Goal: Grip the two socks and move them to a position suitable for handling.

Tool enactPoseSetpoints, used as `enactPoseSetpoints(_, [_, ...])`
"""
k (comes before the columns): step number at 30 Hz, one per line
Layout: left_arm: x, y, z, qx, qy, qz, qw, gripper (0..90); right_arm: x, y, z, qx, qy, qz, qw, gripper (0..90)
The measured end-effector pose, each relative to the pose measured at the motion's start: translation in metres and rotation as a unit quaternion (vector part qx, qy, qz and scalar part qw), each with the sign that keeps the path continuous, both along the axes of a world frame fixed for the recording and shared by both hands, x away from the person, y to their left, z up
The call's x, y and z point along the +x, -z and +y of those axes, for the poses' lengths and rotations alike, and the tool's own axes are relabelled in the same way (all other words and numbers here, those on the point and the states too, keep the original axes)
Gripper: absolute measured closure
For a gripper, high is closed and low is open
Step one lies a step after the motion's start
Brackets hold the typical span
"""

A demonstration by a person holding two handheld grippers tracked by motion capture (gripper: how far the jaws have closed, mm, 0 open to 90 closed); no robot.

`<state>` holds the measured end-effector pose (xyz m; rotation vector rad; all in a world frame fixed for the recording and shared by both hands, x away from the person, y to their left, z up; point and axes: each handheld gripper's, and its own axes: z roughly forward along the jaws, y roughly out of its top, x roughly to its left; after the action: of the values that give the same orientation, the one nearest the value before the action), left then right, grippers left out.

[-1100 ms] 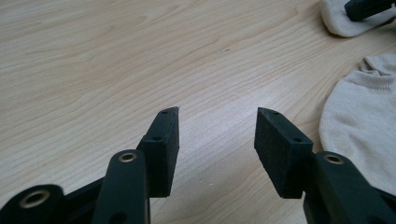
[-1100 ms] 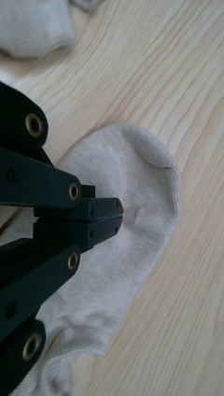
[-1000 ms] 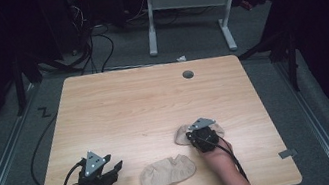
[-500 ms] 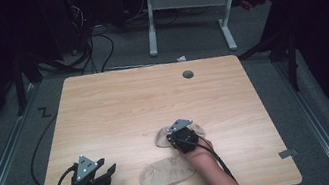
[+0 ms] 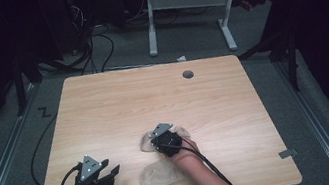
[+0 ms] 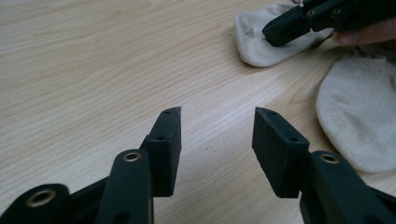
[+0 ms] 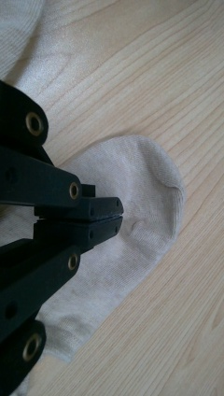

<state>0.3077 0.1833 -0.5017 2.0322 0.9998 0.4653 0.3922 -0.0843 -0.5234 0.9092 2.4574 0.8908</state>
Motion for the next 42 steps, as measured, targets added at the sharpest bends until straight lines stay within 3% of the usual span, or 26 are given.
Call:
enactPoseSetpoints(5, [0.0, -0.001, -0.003, -0.003, 0.008, 0.009, 0.9999, 57.0, -0.003, -0.011, -0.008, 0.005, 0.004, -0.013, 0.9999, 84.2])
enactPoseSetpoints(7, [-0.004, -0.001, -0.011, -0.027, 0.034, 0.023, 0.9988, 58.7, -0.005, -0.026, -0.026, 0.031, 0.028, -0.027, 0.9988, 83.5])
enactPoseSetpoints(10, [-0.01, 0.002, -0.031, -0.019, 0.068, 0.035, 0.9969, 59.6, -0.008, -0.034, -0.048, 0.046, 0.054, -0.039, 0.9967, 83.4])
enactPoseSetpoints(11, [-0.01, 0.002, -0.031, -0.019, 0.068, 0.035, 0.9969, 60.3, -0.008, -0.034, -0.048, 0.046, 0.054, -0.039, 0.9967, 83.4])
enactPoseSetpoints(13, [-0.012, 0.005, -0.047, -0.028, 0.094, 0.054, 0.9937, 62.2, -0.01, -0.036, -0.067, 0.053, 0.07, -0.042, 0.9952, 83.2])
enactPoseSetpoints(17, [-0.013, 0.014, -0.073, 0.012, 0.122, 0.056, 0.9909, 65.8, -0.013, -0.035, -0.094, 0.063, 0.1, -0.038, 0.9922, 82.6])
enactPoseSetpoints(19, [-0.009, 0.021, -0.082, 0.041, 0.115, 0.051, 0.9913, 68.1, -0.018, -0.032, -0.109, 0.065, 0.116, -0.034, 0.9905, 82.3])
enactPoseSetpoints(21, [-0.004, 0.023, -0.082, 0.041, 0.108, 0.049, 0.9921, 68.6, -0.022, -0.031, -0.116, 0.07, 0.123, -0.03, 0.9895, 81.6])
enactPoseSetpoints(25, [-0.002, 0.022, -0.08, 0.034, 0.103, 0.048, 0.9929, 67.6, -0.025, -0.027, -0.123, 0.077, 0.128, -0.023, 0.9885, 77.9])
enactPoseSetpoints(27, [0.001, 0.012, -0.074, 0.008, 0.095, 0.031, 0.995, 63.8, -0.027, -0.022, -0.126, 0.083, 0.127, -0.016, 0.9883, 73.7])
enactPoseSetpoints(28, [0.001, 0.012, -0.074, 0.008, 0.095, 0.031, 0.995, 62.1, -0.027, -0.022, -0.126, 0.083, 0.127, -0.016, 0.9883, 73.7])
enactPoseSetpoints(29, [0.01, 0.007, -0.069, -0.002, 0.077, 0.016, 0.9969, 60.6, -0.027, -0.02, -0.125, 0.081, 0.131, -0.017, 0.9879, 71.9])
enactPoseSetpoints(31, [0.017, 0.006, -0.068, -0.007, 0.066, 0.013, 0.9977, 59.4, -0.026, -0.019, -0.125, 0.081, 0.133, -0.017, 0.9877, 71.3])
enactPoseSetpoints(32, [0.032, 0.006, -0.068, -0.014, 0.042, 0.011, 0.999, 56.6, -0.023, -0.017, -0.124, 0.083, 0.134, -0.016, 0.9874, 69.9])
enactPoseSetpoints(33, [0.039, 0.007, -0.069, -0.014, 0.034, 0.007, 0.9993, 55.0, -0.021, -0.017, -0.123, 0.088, 0.134, -0.014, 0.987, 69.6])
enactPoseSetpoints(34, [0.039, 0.007, -0.069, -0.014, 0.034, 0.007, 0.9993, 53.8, -0.019, -0.016, -0.124, 0.093, 0.133, -0.008, 0.9867, 68.8])
enactPoseSetpoints(35, [0.051, 0.009, -0.076, 0.001, 0.025, 0.001, 0.9997, 52.5, -0.018, -0.015, -0.124, 0.097, 0.133, -0.002, 0.9864, 67.8])
enactPoseSetpoints(38, [0.066, 0.01, -0.087, 0.018, 0.026, -0.011, 0.9994, 49.8, -0.014, -0.012, -0.123, 0.097, 0.132, 0.001, 0.9865, 64.1])
enactPoseSetpoints(42, [0.075, 0.013, -0.093, 0.017, 0.024, -0.014, 0.9995, 48.9, -0.01, -0.008, -0.121, 0.097, 0.133, 0.007, 0.9862, 61.7])
